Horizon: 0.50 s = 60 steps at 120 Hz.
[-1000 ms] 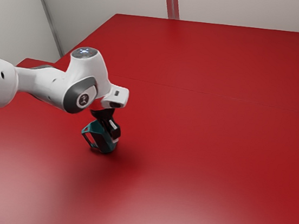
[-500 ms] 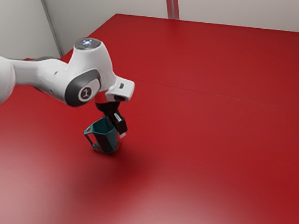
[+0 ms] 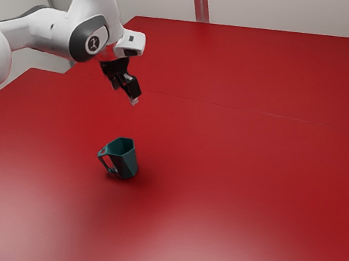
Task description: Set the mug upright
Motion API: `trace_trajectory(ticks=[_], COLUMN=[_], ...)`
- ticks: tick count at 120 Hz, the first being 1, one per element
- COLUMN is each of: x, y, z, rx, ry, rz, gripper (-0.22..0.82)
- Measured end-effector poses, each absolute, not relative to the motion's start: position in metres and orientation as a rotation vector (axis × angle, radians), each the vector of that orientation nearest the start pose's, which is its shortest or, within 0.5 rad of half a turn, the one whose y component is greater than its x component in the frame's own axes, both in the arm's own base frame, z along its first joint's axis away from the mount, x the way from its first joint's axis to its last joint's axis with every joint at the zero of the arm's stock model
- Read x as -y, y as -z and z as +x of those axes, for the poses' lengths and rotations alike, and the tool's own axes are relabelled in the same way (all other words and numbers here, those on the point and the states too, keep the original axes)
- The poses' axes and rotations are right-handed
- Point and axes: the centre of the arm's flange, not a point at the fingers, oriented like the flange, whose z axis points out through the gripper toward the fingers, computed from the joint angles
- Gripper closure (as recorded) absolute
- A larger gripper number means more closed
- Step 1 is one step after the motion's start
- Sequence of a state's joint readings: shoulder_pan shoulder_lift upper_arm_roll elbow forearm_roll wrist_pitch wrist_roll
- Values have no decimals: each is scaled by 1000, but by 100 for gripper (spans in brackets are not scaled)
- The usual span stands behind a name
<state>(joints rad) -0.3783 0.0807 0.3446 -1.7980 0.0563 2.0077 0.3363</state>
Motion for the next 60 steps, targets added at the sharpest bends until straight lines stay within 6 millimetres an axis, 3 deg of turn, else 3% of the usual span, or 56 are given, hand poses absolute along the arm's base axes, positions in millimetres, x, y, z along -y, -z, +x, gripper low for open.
trace_trajectory(ticks=[16, 29, 60], x=[4, 2, -15], y=[-523, -526, -523], z=[621, 636, 632], rx=[-465, -404, -274], ry=[96, 27, -94], rz=[-3028, -3043, -3116], gripper=[1, 1, 0])
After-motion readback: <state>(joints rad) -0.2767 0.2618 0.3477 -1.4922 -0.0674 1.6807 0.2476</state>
